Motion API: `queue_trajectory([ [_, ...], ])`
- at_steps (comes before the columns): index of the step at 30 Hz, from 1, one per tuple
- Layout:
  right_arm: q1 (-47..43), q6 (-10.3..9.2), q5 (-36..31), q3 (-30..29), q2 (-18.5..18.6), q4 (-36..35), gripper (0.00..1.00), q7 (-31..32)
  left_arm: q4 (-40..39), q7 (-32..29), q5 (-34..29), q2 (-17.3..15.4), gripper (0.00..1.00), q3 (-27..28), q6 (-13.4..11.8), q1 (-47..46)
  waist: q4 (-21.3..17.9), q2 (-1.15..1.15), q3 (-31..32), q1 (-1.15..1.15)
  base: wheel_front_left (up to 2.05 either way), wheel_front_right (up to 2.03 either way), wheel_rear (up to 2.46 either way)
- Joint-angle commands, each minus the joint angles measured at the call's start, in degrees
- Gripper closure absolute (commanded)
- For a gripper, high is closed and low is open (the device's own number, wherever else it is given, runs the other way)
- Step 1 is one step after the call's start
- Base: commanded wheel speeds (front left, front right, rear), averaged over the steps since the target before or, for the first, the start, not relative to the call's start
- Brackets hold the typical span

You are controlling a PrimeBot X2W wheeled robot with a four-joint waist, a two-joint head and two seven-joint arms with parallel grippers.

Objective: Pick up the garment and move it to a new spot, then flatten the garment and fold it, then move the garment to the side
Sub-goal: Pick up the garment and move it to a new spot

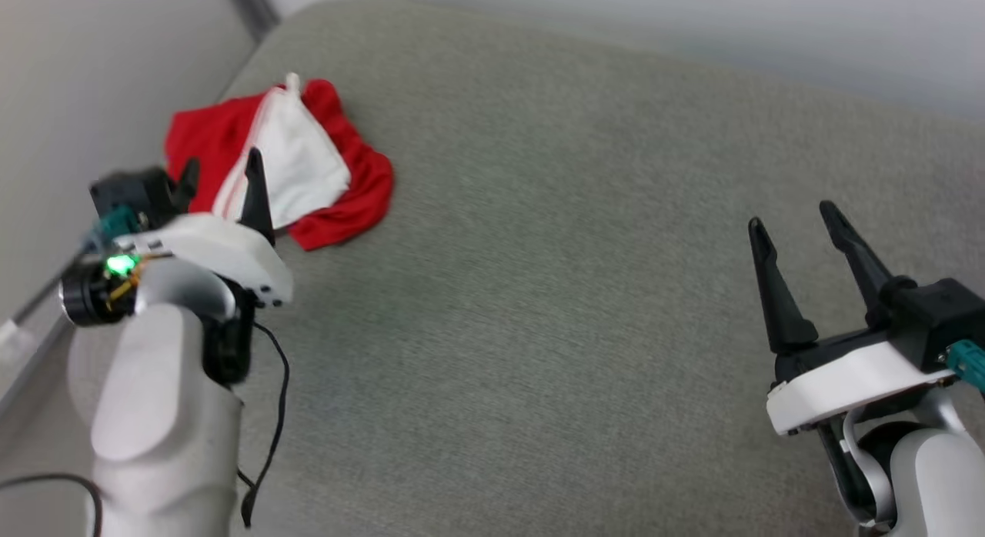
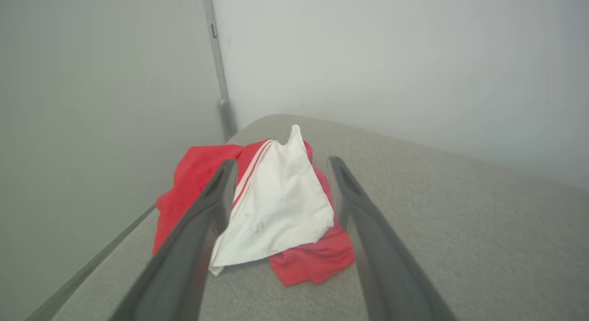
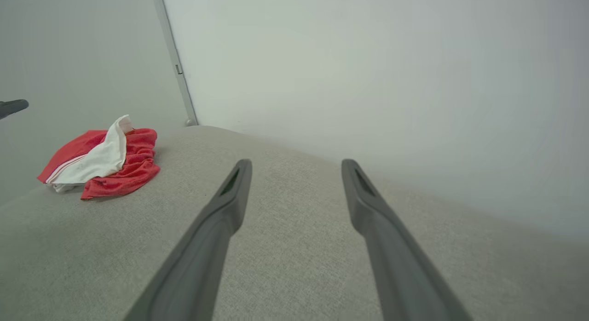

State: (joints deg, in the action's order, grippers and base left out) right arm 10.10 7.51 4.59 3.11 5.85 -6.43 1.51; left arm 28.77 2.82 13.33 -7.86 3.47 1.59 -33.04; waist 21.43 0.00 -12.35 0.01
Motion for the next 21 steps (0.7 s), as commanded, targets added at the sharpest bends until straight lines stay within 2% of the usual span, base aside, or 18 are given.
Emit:
queue_trajectory([
  [1, 1.2, -0.04, 0.4, 0.0, 0.5, -0.3, 0.0, -0.3, 1.1, -2.5, 0.4, -1.0, 0.0, 0.1, 0.3, -1.9, -4.6, 0.0, -5.1, -0.01, 0.0, 0.0, 0.0],
  [7, 4.5, -0.04, 1.2, 0.1, 1.3, -0.8, 0.0, -1.5, 4.9, -17.4, 2.8, -7.8, 0.0, 2.0, 1.5, -9.4, -10.0, 0.0, -12.4, -0.01, 0.0, 0.0, 0.0],
  [14, 7.1, -0.04, 1.9, 0.2, 0.5, 0.0, 0.0, -3.6, 9.6, -33.8, 5.7, -14.4, 0.0, 4.7, 0.4, -13.5, -14.1, 0.0, -18.7, -0.01, 0.0, 0.0, 0.0],
  [17, 8.2, -0.03, 2.1, 0.6, 0.5, 0.8, 0.0, -4.5, 11.3, -39.7, 6.4, -15.8, 0.0, 5.1, -0.2, -14.0, -15.1, 0.0, -20.4, -0.01, 0.0, 0.0, 0.0],
  [21, 9.3, -0.04, 2.6, 1.0, 0.4, 1.9, 0.0, -5.3, 14.2, -48.1, 6.9, -15.7, 0.0, 4.4, -1.5, -11.7, -16.0, 0.0, -21.4, -0.01, 0.0, 0.0, 0.0],
])
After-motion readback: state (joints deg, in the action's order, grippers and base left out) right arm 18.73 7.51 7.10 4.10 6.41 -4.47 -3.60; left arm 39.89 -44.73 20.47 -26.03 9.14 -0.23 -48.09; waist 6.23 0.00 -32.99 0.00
